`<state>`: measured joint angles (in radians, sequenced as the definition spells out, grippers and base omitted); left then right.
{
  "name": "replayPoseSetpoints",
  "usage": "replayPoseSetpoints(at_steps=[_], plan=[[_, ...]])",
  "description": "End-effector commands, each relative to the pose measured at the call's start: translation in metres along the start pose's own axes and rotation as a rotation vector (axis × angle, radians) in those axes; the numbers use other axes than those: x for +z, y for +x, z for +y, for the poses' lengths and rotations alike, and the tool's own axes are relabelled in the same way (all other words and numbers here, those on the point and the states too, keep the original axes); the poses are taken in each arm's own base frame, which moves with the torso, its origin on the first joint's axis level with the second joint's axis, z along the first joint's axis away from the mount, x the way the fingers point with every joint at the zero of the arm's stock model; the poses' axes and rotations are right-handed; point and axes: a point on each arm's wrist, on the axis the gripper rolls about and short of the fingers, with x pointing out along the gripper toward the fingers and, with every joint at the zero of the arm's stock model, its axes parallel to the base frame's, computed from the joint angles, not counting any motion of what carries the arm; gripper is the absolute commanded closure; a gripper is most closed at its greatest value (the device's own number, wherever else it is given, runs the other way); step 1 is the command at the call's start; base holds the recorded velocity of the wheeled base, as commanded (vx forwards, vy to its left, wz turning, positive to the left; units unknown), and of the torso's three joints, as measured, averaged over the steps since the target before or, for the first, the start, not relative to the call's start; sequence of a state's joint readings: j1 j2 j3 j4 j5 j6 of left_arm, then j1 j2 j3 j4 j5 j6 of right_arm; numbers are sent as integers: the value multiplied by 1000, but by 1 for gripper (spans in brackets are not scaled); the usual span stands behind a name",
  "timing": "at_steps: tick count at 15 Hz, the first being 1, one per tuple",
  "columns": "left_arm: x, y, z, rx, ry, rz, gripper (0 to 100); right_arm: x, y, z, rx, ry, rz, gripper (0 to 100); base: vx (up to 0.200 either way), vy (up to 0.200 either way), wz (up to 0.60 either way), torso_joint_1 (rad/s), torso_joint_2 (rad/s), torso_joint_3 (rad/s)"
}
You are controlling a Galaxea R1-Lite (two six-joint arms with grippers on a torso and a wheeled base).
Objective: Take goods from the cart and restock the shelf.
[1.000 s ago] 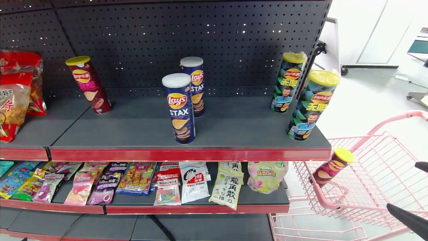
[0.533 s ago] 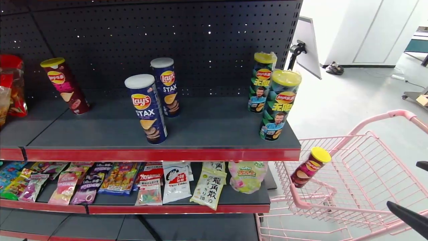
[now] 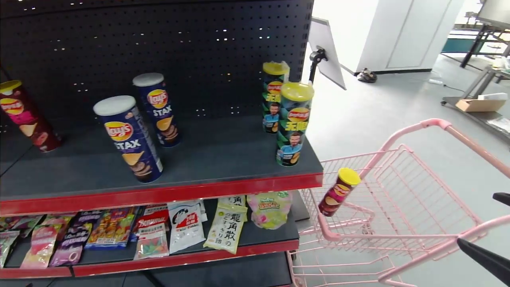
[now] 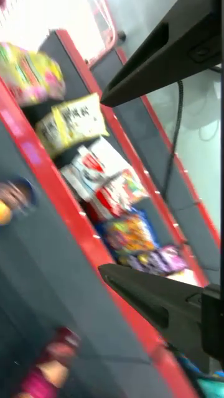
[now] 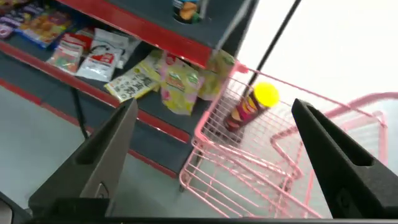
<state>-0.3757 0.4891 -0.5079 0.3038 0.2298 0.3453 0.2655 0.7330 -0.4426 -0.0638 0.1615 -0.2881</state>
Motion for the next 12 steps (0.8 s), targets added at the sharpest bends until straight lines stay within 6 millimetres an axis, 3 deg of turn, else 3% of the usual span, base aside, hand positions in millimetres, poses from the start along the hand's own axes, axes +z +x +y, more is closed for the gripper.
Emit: replayPoseSetpoints(at_steps=[1, 4, 8, 11, 12], plan=[[0, 0, 0, 0, 2, 2, 0, 0, 1, -1, -10, 4, 9, 0, 0, 0, -600, 7, 2, 7], [2, 0, 1, 1, 30, -3, 0, -1, 1, -3, -42, 13, 17, 0, 0, 0, -600, -1, -1, 1], [1, 0, 0, 1, 49, -1, 0, -4, 1, -2, -40, 15, 23, 0, 0, 0, 0, 0, 0, 0], [0, 0, 0, 0, 49, 2, 0, -5, 1, -2, -40, 13, 23, 0, 200, 0, 0, -2, -1, 6], [0, 1, 0, -2, 51, 3, 0, -5, 1, -2, -39, 14, 26, 0, 0, 0, 0, 0, 0, 0]])
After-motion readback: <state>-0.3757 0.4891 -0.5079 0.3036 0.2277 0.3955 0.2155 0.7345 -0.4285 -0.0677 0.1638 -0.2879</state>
